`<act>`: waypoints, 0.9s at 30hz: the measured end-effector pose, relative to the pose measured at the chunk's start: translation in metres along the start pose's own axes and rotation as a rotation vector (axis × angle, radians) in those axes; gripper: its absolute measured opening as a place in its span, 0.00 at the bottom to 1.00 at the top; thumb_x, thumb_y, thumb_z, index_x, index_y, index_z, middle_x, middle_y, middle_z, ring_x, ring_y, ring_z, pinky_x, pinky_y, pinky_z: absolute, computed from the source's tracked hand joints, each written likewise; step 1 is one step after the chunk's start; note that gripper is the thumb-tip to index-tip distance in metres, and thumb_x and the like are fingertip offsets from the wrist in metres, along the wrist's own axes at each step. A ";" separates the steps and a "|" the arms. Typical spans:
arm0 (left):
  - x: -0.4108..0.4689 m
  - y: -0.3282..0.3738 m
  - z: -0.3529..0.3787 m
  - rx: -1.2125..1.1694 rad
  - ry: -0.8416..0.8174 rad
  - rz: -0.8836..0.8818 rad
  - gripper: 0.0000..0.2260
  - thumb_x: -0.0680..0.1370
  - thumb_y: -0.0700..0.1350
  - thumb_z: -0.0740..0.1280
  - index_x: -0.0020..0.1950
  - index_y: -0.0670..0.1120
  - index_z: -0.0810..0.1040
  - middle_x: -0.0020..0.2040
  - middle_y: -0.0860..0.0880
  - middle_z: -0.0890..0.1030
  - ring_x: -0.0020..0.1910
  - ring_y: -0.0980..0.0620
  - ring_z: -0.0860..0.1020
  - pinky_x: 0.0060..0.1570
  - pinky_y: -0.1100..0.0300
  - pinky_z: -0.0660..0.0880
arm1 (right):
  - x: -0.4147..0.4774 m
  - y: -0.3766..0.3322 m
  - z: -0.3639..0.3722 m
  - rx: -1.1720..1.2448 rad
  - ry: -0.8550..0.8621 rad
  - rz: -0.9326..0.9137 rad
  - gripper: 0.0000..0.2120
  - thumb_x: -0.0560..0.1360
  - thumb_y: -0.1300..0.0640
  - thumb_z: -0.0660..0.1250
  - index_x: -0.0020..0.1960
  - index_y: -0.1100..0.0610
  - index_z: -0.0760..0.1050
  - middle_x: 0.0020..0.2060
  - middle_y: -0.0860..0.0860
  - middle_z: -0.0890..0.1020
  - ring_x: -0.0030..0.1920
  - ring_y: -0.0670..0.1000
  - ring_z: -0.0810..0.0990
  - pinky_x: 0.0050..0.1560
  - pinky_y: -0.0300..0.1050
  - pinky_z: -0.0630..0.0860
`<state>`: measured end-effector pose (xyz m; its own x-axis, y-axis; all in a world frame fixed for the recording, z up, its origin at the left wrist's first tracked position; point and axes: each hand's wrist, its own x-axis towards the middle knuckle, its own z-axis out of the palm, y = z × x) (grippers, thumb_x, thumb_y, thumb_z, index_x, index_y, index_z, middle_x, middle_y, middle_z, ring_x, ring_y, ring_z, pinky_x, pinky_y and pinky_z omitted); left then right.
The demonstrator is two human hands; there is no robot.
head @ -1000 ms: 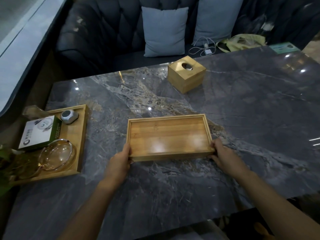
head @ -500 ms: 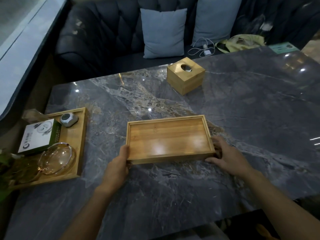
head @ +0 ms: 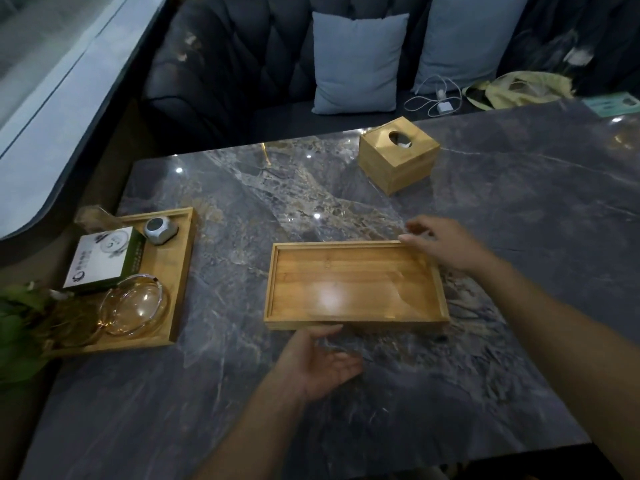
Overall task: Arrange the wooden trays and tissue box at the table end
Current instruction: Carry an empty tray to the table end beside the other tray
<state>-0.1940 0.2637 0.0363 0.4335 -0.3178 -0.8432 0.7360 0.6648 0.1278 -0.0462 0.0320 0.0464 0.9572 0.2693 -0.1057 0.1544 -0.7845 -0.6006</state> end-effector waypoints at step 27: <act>0.025 0.115 0.020 0.221 0.346 0.491 0.15 0.76 0.45 0.62 0.30 0.43 0.74 0.26 0.49 0.70 0.24 0.54 0.68 0.28 0.64 0.65 | 0.027 -0.029 0.050 0.441 -0.651 0.265 0.26 0.69 0.35 0.62 0.52 0.57 0.79 0.48 0.52 0.84 0.47 0.50 0.82 0.50 0.45 0.80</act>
<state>-0.0882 0.3183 0.0399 0.5815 0.2498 -0.7742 0.6000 0.5110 0.6155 -0.0369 0.0906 0.0211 0.5943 0.4824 -0.6435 -0.2956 -0.6132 -0.7326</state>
